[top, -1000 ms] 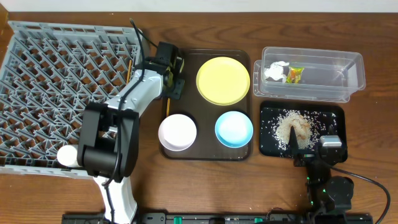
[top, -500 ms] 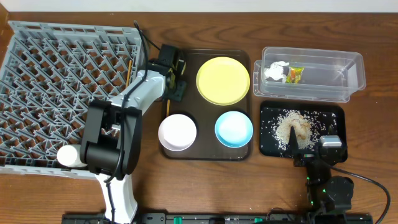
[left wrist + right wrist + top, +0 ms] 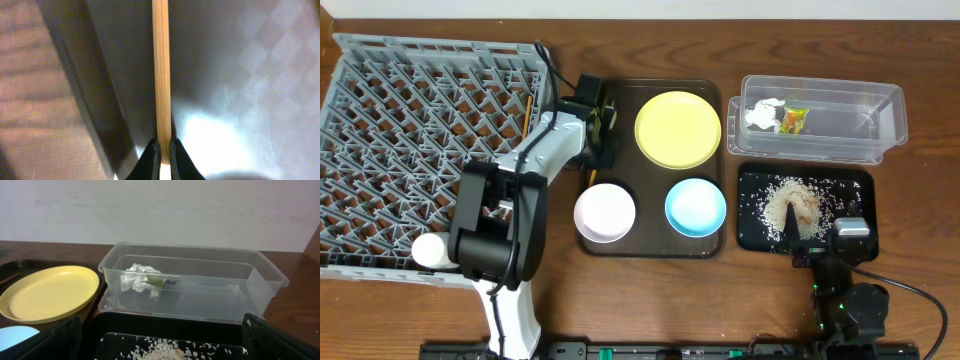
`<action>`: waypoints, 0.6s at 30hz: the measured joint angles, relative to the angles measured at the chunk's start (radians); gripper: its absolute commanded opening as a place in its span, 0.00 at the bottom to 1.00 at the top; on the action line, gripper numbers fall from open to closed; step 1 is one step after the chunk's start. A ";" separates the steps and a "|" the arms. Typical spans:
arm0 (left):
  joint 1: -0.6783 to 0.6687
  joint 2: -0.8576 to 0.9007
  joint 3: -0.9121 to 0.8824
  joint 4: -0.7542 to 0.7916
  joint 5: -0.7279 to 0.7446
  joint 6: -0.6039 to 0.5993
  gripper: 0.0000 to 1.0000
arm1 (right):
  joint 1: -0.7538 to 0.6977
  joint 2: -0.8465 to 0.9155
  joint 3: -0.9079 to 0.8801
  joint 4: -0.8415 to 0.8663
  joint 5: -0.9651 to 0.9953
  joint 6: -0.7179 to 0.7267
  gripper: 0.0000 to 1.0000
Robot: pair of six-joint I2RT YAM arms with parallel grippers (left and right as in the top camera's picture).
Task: Sort waste into correct bins and load items into the dishwasher
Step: 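Carry the chopsticks into the dish rack with the left gripper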
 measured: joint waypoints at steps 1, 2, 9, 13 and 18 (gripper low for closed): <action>0.000 -0.014 0.000 -0.008 -0.002 0.000 0.06 | 0.000 0.000 0.000 0.000 0.000 0.000 0.99; 0.000 -0.036 0.000 -0.014 -0.008 0.000 0.06 | 0.000 0.000 0.000 0.000 0.000 0.000 0.99; 0.000 -0.355 0.012 -0.083 -0.145 0.019 0.06 | 0.000 -0.001 0.000 0.000 0.000 0.000 0.99; 0.017 -0.483 0.040 -0.174 -0.272 0.040 0.06 | 0.000 -0.001 0.000 0.000 0.000 0.000 0.99; 0.109 -0.455 -0.006 -0.188 -0.334 0.048 0.06 | 0.000 -0.001 0.000 0.000 0.000 0.000 0.99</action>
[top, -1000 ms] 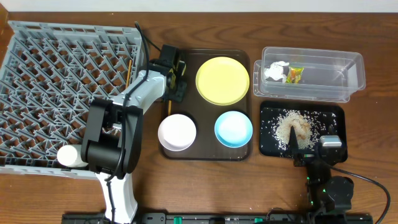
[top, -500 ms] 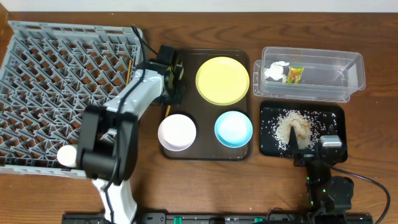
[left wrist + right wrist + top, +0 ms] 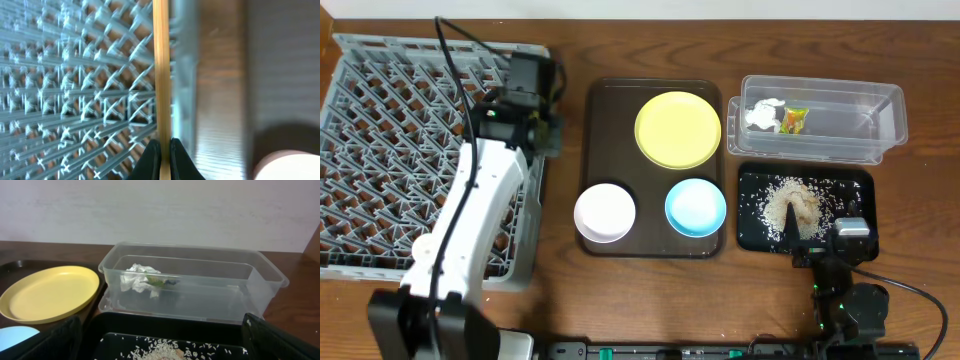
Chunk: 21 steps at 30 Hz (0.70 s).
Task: Sort waste into correct bins and load items into the dishwasher
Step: 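Carry the chopsticks into the dish rack with the left gripper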
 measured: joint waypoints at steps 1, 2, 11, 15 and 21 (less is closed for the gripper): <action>0.026 0.018 -0.018 0.010 -0.007 0.002 0.06 | 0.000 0.000 0.000 0.000 0.000 0.000 0.99; 0.044 0.035 -0.026 0.017 -0.010 0.003 0.06 | 0.000 0.000 0.000 0.000 0.000 0.000 0.99; 0.106 0.100 -0.042 0.030 0.063 0.080 0.39 | 0.000 0.000 0.000 0.000 0.000 0.000 0.99; 0.101 0.100 -0.042 0.025 0.081 0.090 0.42 | 0.000 0.000 0.000 0.000 0.000 0.000 0.99; 0.101 0.091 -0.039 -0.024 0.108 0.056 0.43 | 0.000 0.000 0.000 0.000 0.000 0.000 0.99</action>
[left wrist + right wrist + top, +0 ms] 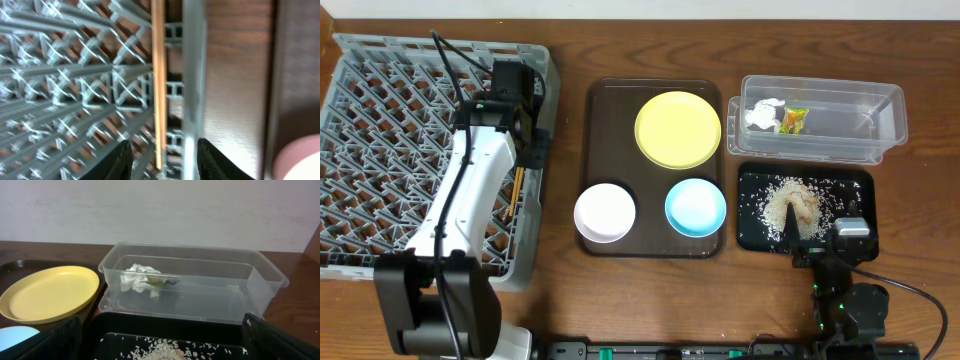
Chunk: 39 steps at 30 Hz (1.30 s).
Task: Sort waste into correct bins and load items into the dishwasher
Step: 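Carry the chopsticks into the dish rack with the left gripper, then reach to the light-blue bowl and grasp its rim with the left gripper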
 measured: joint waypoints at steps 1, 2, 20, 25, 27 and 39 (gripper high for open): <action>0.000 -0.008 0.002 -0.014 0.026 -0.012 0.42 | 0.000 0.000 0.000 0.000 0.000 0.000 0.99; -0.001 -0.019 0.005 -0.026 0.056 -0.023 0.37 | 0.000 0.000 0.000 0.000 0.000 0.000 0.99; -0.364 -0.058 0.028 0.208 0.493 -0.163 0.53 | 0.000 0.000 0.000 0.000 0.000 0.000 0.99; -0.420 -0.013 0.021 0.147 0.516 -0.186 0.40 | 0.000 0.000 0.000 0.000 0.000 0.000 0.99; -0.450 0.002 0.020 0.113 0.515 -0.203 0.36 | 0.000 0.000 0.000 0.000 0.000 0.000 0.99; -0.592 0.255 0.015 0.087 0.383 -0.474 0.23 | 0.000 0.000 0.000 0.000 0.000 0.000 0.99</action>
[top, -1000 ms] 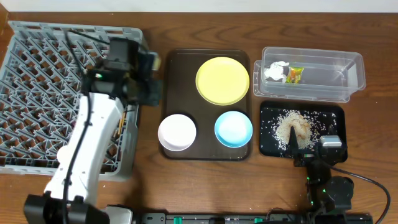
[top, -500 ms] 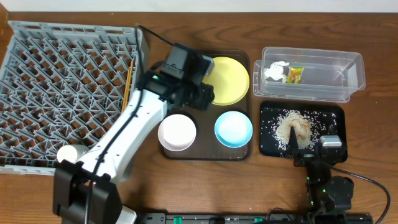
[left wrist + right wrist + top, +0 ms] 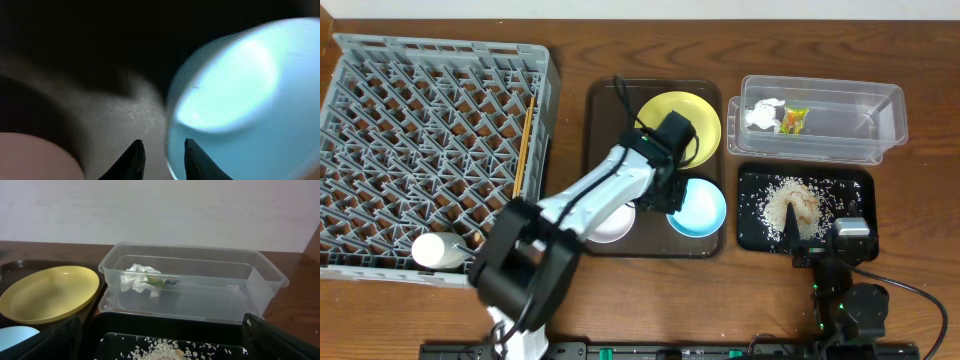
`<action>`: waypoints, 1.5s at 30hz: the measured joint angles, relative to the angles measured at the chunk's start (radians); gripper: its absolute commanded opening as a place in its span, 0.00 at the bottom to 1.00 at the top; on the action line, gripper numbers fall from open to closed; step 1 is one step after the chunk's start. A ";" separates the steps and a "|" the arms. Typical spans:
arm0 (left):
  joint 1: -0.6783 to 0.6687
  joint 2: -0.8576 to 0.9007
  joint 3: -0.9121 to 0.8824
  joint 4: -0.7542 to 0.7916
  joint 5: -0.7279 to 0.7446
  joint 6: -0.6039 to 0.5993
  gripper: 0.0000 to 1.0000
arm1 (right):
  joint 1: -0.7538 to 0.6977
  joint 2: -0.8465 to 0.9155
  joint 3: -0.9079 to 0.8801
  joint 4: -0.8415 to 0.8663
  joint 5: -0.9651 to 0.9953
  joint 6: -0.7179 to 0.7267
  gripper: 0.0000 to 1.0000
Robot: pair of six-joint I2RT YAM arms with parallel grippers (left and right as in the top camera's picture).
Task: Sort waste into correct bins and load items into the dishwasher
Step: 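Reach to the light-blue bowl and grasp its rim with the left gripper, then place the light-blue bowl upright on edge in the dish rack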
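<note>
My left gripper [image 3: 667, 190] is open low over the dark tray [image 3: 600, 100], its jaws straddling the left rim of the blue bowl [image 3: 702, 208]. In the left wrist view one finger [image 3: 193, 159] lies over the blue bowl [image 3: 240, 100] and the other stands outside it, with nothing gripped. The white bowl [image 3: 603, 222] is partly under the arm, and the yellow plate [image 3: 692, 120] sits behind. A wooden chopstick [image 3: 525, 145] lies in the grey rack [image 3: 380, 120]. My right gripper [image 3: 161, 320] rests open over the black rice tray [image 3: 760, 225].
A clear bin [image 3: 840, 120] at the back right holds crumpled paper [image 3: 137, 277] and a wrapper. A white cup [image 3: 433, 250] lies at the rack's front left corner. Rice [image 3: 792, 205] is piled on the black tray.
My left gripper was open over the rack's right edge above the chopstick; now it is over the tray at the blue bowl's left rim, still open. The right arm is unchanged.
My left gripper was shut on the chopstick over the tray's left side. It then held the chopstick over the rack's right edge. After that it was open, with the chopstick lying in the rack. Now it is at the blue bowl.
</note>
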 measured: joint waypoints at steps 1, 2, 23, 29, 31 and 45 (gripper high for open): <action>-0.001 0.020 -0.002 0.001 -0.003 -0.016 0.19 | 0.000 0.000 0.000 0.000 0.000 0.000 0.99; 0.000 0.033 -0.005 0.003 -0.005 -0.029 0.08 | 0.000 0.000 0.000 0.000 0.000 0.000 0.99; 0.282 -0.432 0.081 -0.048 -0.754 0.179 0.06 | 0.000 0.000 0.000 0.000 0.000 0.000 0.99; 0.449 -0.371 0.082 0.120 -1.017 0.426 0.06 | 0.000 0.000 0.000 0.000 0.000 0.000 0.99; 0.497 -0.331 0.080 0.155 -1.086 0.478 0.06 | 0.000 0.000 0.000 0.000 0.000 0.000 0.99; 0.556 -0.135 0.075 0.231 -1.236 0.623 0.06 | 0.000 0.000 0.000 0.000 0.000 0.000 0.99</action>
